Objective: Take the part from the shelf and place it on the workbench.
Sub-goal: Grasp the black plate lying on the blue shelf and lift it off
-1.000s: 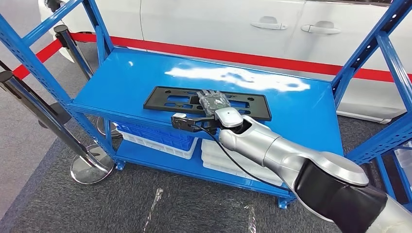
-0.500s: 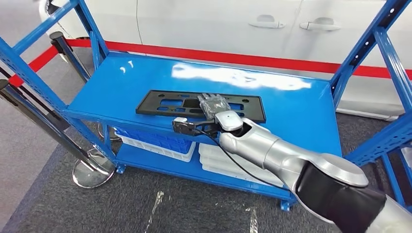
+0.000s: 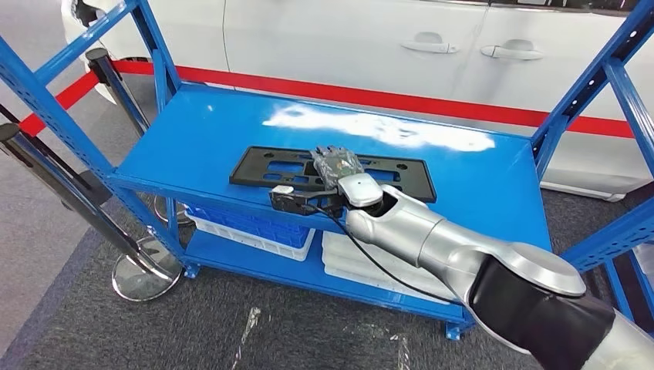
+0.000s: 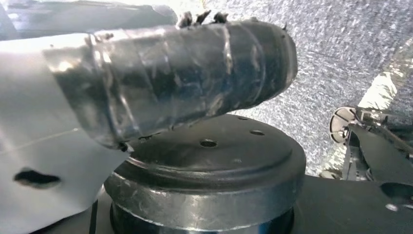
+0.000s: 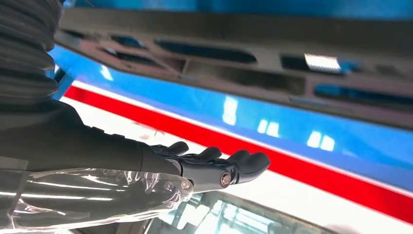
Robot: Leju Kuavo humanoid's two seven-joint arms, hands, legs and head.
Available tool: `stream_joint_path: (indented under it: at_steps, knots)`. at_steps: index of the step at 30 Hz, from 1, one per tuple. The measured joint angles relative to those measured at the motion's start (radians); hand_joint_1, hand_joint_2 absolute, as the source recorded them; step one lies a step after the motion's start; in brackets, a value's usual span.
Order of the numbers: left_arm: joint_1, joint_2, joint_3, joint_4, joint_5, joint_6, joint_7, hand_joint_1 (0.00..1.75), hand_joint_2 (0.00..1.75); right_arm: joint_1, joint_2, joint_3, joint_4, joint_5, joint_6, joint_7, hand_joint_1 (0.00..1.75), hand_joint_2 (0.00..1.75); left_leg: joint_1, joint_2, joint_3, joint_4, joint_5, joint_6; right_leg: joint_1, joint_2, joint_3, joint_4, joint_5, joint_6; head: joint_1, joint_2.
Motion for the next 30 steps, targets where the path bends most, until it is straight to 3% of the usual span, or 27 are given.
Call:
stream_joint_path:
  at_steps: [2,3,4,5,7,8,10,12,14,17,18,19,20,23,25,28,30]
  knots:
    - [-0.001,0.0,0.0,0.0,0.0,-0.001,0.0,0.0,0.0,-0.001,-0.006,0.002,-0.006,0.0,0.002,0.004,0.0,1.75,-0.002,0.0,0.001,-0.001,-0.001,0.006,0.001,-0.001,-0.065,0.124,-0.05,0.002,0.001,0.0]
    - [-0.001,0.0,0.0,0.0,0.0,-0.001,0.0,0.0,0.0,0.002,-0.009,0.004,-0.009,0.001,0.004,0.006,0.0,1.75,-0.002,0.0,0.002,0.0,-0.002,0.008,0.001,-0.001,-0.091,0.168,-0.058,0.002,0.001,0.0]
    - [-0.001,0.0,0.0,0.0,0.0,-0.001,0.0,0.0,0.0,0.005,-0.012,0.005,-0.011,0.001,0.006,0.008,0.0,1.75,-0.002,-0.001,0.002,0.001,-0.004,0.009,0.001,-0.001,-0.101,0.176,-0.046,0.001,0.001,0.0]
    - [0.0,0.0,0.0,0.0,0.0,-0.001,0.0,0.0,0.0,0.007,-0.014,0.006,-0.013,0.002,0.01,0.01,0.0,1.75,-0.002,-0.002,0.003,0.004,-0.007,0.008,0.001,-0.002,-0.093,0.148,-0.019,0.0,0.001,0.0]
    - [0.0,0.0,0.0,0.0,0.001,-0.001,0.0,0.0,0.0,0.009,-0.016,0.006,-0.015,0.003,0.017,0.012,0.0,1.75,-0.003,-0.004,0.002,0.014,-0.016,0.003,0.001,-0.002,-0.042,0.029,0.046,-0.006,0.001,0.0]
    - [-0.001,0.0,0.0,0.0,0.001,-0.001,0.0,0.0,0.0,0.009,-0.016,0.006,-0.015,0.003,0.019,0.013,0.0,1.75,-0.005,-0.005,0.001,0.021,-0.021,-0.002,0.002,-0.002,-0.018,-0.023,0.064,-0.009,0.001,0.0]
    - [-0.001,0.0,0.0,0.0,0.004,-0.001,-0.001,0.0,0.0,0.012,-0.017,0.007,-0.019,0.004,0.022,0.013,0.0,1.75,-0.009,-0.005,-0.003,0.028,-0.028,-0.011,0.005,-0.001,0.003,-0.066,0.069,-0.016,0.0,0.0]
    - [-0.001,0.0,0.0,0.0,0.009,-0.001,-0.001,0.0,0.0,0.02,-0.019,0.008,-0.022,0.003,0.023,0.012,0.0,1.75,-0.009,-0.004,-0.003,0.029,-0.031,-0.018,0.003,0.001,0.007,-0.071,0.069,-0.024,0.001,0.0]
    - [-0.001,0.0,0.0,0.0,0.012,-0.001,-0.001,0.0,0.0,0.028,-0.023,0.008,-0.022,0.0,0.021,0.008,0.0,1.75,-0.007,-0.002,-0.014,0.061,-0.054,-0.029,-0.001,0.001,0.014,-0.076,0.07,-0.034,-0.001,0.0]
    - [-0.001,0.0,0.0,0.0,0.012,0.0,-0.001,0.0,0.0,0.04,-0.025,0.008,-0.018,-0.005,0.012,-0.008,0.0,1.75,-0.002,-0.001,-0.097,0.228,-0.132,-0.045,-0.003,0.001,0.017,-0.078,0.067,-0.043,-0.003,0.0]
    - [-0.001,0.0,0.0,0.0,0.011,0.0,-0.002,0.0,0.0,0.047,-0.025,0.008,-0.015,-0.006,0.007,-0.015,0.0,1.75,-0.001,-0.001,-0.125,0.277,-0.144,-0.047,-0.003,0.001,0.018,-0.077,0.066,-0.043,-0.003,0.0]
    - [-0.001,0.0,0.0,0.0,0.011,0.001,-0.002,0.0,0.0,0.056,-0.025,0.008,-0.01,-0.008,0.001,-0.023,0.0,1.75,0.0,-0.001,-0.138,0.294,-0.139,-0.048,-0.003,0.001,0.019,-0.077,0.064,-0.044,-0.003,0.0]
    - [0.0,0.0,0.0,0.0,0.011,0.002,-0.002,0.0,0.0,0.065,-0.025,0.008,-0.005,-0.01,-0.005,-0.03,0.0,1.75,0.0,-0.001,-0.132,0.273,-0.115,-0.046,-0.002,0.001,0.022,-0.076,0.062,-0.043,-0.003,0.0]
    - [0.0,0.0,-0.001,0.0,0.011,0.006,-0.003,0.0,0.0,0.076,-0.026,0.007,0.007,-0.013,-0.017,-0.044,0.0,1.75,-0.004,-0.001,-0.041,0.082,-0.023,-0.03,-0.001,0.003,0.032,-0.076,0.055,-0.037,-0.002,0.0]
    - [-0.002,0.0,-0.002,0.0,0.01,0.008,-0.004,0.0,0.0,0.078,-0.027,0.007,0.014,-0.014,-0.021,-0.047,0.0,1.75,-0.011,-0.001,-0.01,0.023,-0.013,-0.02,0.0,0.004,0.034,-0.079,0.053,-0.028,-0.002,0.0]
    - [-0.003,0.0,-0.003,0.0,0.004,0.013,-0.005,0.0,0.0,0.086,-0.029,0.004,0.024,-0.019,-0.033,-0.053,0.0,1.75,-0.008,-0.002,0.003,0.009,-0.01,-0.008,0.001,0.003,0.039,-0.079,0.048,-0.011,0.0,0.0]
    - [-0.003,0.0,-0.003,0.0,-0.003,0.018,-0.006,0.0,0.0,0.094,-0.032,0.002,0.037,-0.025,-0.043,-0.06,0.0,1.75,-0.002,0.0,0.014,-0.005,-0.005,0.002,0.002,0.001,0.015,-0.023,0.011,-0.003,0.003,0.0]
